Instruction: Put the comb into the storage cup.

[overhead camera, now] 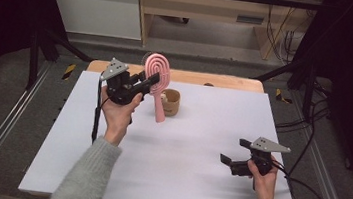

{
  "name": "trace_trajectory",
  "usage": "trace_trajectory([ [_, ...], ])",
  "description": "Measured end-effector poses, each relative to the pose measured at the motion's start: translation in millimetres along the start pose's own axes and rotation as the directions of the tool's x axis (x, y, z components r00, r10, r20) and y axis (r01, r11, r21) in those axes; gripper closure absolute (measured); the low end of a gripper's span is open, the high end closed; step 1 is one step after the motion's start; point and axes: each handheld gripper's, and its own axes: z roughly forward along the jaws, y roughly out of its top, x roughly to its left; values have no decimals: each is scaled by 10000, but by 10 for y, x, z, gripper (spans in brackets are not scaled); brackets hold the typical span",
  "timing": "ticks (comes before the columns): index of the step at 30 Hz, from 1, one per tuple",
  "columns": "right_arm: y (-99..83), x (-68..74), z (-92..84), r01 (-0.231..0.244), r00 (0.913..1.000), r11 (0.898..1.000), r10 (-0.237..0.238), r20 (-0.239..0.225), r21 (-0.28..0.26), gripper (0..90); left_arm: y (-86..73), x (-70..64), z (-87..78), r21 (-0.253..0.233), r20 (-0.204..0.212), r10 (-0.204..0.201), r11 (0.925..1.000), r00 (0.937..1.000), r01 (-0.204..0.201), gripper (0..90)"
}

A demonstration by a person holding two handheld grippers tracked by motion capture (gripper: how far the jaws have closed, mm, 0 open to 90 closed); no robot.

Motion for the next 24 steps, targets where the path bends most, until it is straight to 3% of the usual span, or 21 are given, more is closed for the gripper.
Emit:
trace_trajectory([
  [24, 3, 1, -7, -73, 10000, 10000, 73, -57, -24, 4, 147, -30, 286, -220, -83, -15, 9998, 10000, 14, 629],
])
